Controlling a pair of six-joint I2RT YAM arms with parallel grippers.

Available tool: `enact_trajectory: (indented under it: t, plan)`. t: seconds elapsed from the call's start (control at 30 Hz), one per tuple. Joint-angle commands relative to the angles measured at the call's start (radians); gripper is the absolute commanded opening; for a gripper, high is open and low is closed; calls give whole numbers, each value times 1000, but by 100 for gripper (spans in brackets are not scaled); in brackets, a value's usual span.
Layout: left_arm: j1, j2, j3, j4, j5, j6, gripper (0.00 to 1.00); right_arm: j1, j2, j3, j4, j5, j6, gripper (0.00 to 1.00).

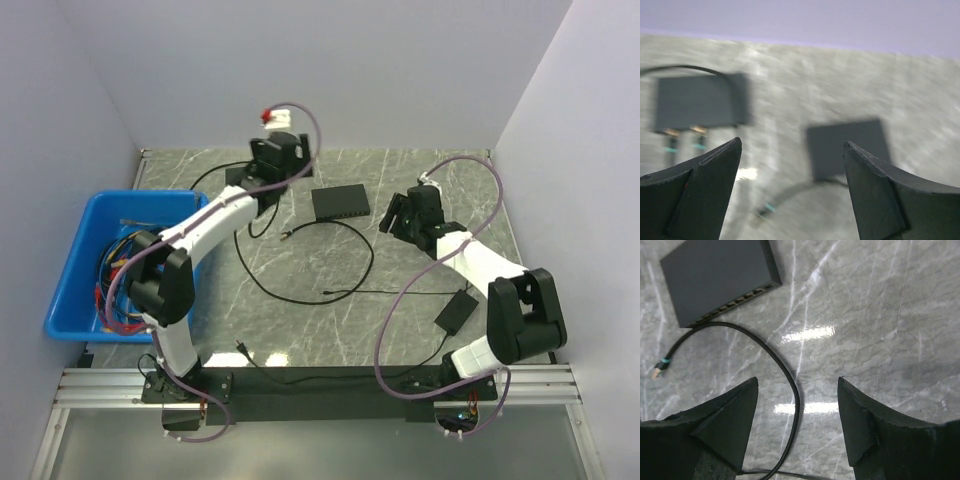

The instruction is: Insert the plug into the switch port

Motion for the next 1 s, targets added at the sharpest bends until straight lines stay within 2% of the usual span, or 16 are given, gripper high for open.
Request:
enact_trajectory:
  t: [0.0, 0.1, 0.37, 0.5, 0.6, 0.63, 0.7, 0.73, 0.77, 0.8, 0.97]
  plan:
    - [-94, -68, -48, -17, 13, -51, 88, 1, 60, 10, 33, -39, 27, 72]
    - [-124, -131, -134, 24, 46, -83, 87, 12, 142, 22, 44, -94, 47, 71]
    - [-128, -272, -303, 54, 57, -103, 86, 91, 201, 11, 74, -158, 97, 69]
    - [-128, -311, -338, 50, 53, -105, 86, 168, 216, -8, 94, -165, 139, 62]
    - [-128, -341, -366, 44, 45, -108, 86, 188, 236, -24, 113, -176, 164, 46]
    - [-128, -351, -386, 44, 43, -108, 86, 191, 242, -27, 114, -184, 170, 33]
    - [-130, -384, -406, 47, 39, -113, 86, 194, 265, -33, 149, -223, 181, 19]
    - [-130, -395, -426, 50, 39, -114, 86, 199, 271, -33, 172, -236, 186, 8]
    - [-128, -413, -435, 53, 39, -114, 86, 203, 276, -32, 180, -242, 195, 3]
    - [-128, -423, -441, 50, 33, -114, 86, 208, 290, -21, 192, -256, 199, 0]
    - [-128, -469, -453, 23, 25, -116, 86, 338, 343, 66, 209, -291, 236, 0]
